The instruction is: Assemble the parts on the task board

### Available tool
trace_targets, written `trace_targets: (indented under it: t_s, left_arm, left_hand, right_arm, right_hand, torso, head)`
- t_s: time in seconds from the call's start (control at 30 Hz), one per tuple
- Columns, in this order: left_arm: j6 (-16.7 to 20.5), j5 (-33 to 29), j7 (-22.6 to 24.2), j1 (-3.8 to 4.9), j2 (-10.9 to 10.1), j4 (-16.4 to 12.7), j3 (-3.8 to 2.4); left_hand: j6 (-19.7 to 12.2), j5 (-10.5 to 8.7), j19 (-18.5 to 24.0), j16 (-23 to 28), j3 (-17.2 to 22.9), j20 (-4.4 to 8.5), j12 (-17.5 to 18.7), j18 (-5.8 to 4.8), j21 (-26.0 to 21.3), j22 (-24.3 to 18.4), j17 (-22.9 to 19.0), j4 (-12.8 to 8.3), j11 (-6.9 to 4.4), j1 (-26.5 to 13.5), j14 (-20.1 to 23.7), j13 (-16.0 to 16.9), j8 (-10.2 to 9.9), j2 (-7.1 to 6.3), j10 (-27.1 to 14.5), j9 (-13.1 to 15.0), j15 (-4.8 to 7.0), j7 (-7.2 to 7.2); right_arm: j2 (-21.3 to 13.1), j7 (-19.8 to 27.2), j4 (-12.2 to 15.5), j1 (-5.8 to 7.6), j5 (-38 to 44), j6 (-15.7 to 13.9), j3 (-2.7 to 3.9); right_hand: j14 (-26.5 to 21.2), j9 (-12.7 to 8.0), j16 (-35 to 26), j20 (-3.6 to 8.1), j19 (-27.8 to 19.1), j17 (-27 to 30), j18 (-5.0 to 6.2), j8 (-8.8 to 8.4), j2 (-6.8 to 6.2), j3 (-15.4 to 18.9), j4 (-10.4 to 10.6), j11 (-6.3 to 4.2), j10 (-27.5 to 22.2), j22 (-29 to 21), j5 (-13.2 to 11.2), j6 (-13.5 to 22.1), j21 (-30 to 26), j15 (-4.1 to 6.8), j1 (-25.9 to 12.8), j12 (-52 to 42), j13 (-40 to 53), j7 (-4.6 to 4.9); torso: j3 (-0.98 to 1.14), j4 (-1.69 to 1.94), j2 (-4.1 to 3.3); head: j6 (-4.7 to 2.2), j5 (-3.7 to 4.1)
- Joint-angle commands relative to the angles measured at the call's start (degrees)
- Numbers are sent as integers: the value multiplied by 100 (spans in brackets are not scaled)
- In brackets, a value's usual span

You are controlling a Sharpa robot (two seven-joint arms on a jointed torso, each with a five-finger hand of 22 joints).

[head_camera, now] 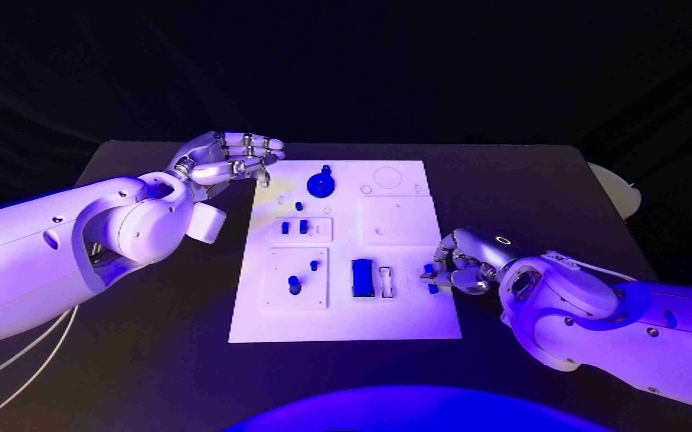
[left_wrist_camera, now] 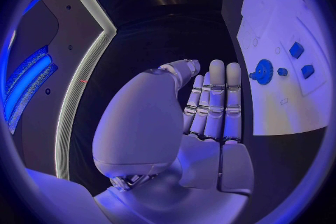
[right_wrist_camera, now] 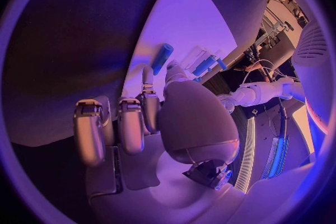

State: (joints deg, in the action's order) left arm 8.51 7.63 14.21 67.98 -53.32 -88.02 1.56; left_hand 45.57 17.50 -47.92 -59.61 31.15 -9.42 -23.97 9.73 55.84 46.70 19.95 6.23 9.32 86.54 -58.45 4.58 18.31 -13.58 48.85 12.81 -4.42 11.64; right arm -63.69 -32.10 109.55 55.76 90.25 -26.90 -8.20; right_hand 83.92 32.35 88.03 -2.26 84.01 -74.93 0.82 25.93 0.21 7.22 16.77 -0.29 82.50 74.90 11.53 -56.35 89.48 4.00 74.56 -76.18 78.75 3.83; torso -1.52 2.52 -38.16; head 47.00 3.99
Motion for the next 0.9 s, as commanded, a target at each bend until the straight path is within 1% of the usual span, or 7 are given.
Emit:
trace_targets:
  t_s: [0.03, 0.37, 0.53, 0.57, 0.6, 0.73, 0.9]
  left_arm:
    - [-106, -26, 34, 4, 2, -11, -4]
    - [-145, -26, 7, 4, -9, -12, -4]
    - [-154, -26, 1, 4, -12, -12, -4]
    - [-155, -26, 0, 4, -13, -12, -4]
    - [-158, -26, -2, 4, -14, -13, -4]
    - [-164, -26, -6, 4, -15, -14, -4]
    - [-174, -26, -11, 4, -15, -15, -3]
  left_hand:
    - [-44, 9, 28, 25, -2, -22, -30, 87, 32, 5, -5, -19, 4, -61, 34, -8, 20, 17, -50, -7, -2, 144]
    - [-44, 9, 27, 24, -2, -22, -33, 86, 33, 5, -6, -18, 4, -69, 33, -9, 22, 18, -51, -7, -2, 145]
    - [-44, 9, 27, 24, -2, -22, -33, 86, 33, 5, -6, -18, 4, -69, 33, -9, 22, 18, -51, -7, -2, 145]
    - [-44, 9, 27, 24, -2, -22, -33, 86, 33, 5, -6, -18, 4, -69, 33, -9, 22, 18, -51, -7, -2, 145]
    - [-44, 9, 27, 24, -2, -22, -33, 86, 33, 5, -6, -18, 4, -69, 33, -9, 22, 18, -51, -7, -2, 145]
    - [-44, 9, 27, 24, -2, -22, -33, 86, 33, 5, -6, -18, 4, -69, 33, -9, 22, 18, -51, -7, -2, 145]
    - [-44, 9, 27, 24, -2, -22, -33, 86, 33, 5, -6, -18, 4, -69, 33, -9, 22, 18, -51, -7, -2, 145]
  right_arm:
    - [14, -100, -10, -18, 182, 246, -4]
    - [86, -165, -59, -70, 312, 392, -11]
    - [131, -198, -84, -88, 378, 439, -12]
    - [138, -207, -87, -90, 392, 446, -13]
    - [145, -218, -91, -93, 410, 451, -13]
    - [171, -260, -103, -99, 476, 460, -13]
    - [198, -295, -123, -102, 508, 540, -13]
  right_hand:
    - [506, -8, 17, -22, 567, -981, -64, -24, -1, 34, 7, 11, -8, 1486, 14, 8, -28, -23, -51, 15, 7, 21]
    - [506, -20, 18, -22, 572, -985, -67, -25, -33, 27, -21, -8, -3, 1490, -4, -31, -17, -12, 84, 14, 13, -4]
    - [506, -59, 16, 1, 569, -983, -65, -65, 37, -194, -78, -44, -7, 1488, 16, -38, -23, 20, 620, 24, 17, -40]
    - [506, -78, 16, 19, 573, -984, -67, -85, 84, -379, -135, -63, -14, 1491, -196, -43, -13, 41, 917, 33, 15, -59]
    - [506, -96, 15, 33, 575, -983, -68, -104, 108, -557, -196, -78, -18, 1492, -244, -48, -8, 53, 1165, 37, 18, -76]
    - [506, -134, 14, 48, 579, -985, -71, -144, 67, -926, -193, -87, -25, 1495, -199, -55, 1, 63, 1474, 48, 21, -84]
    - [508, -104, 17, 49, 582, -997, -72, -112, -307, -1746, -65, -69, -30, 1497, 56, -42, 9, 44, 1566, 84, 11, -55]
  torso:
    - [0, -3, -1]
    - [3, 4, -6]
    - [2, 7, -4]
    - [2, 8, -4]
    - [2, 8, -4]
    - [-3, 4, -1]
    - [-5, 10, 2]
  head:
    - [5, -4]
    - [20, -4]
    - [26, -10]
    - [29, -6]
    - [29, -6]
    - [30, -2]
    - [37, 8]
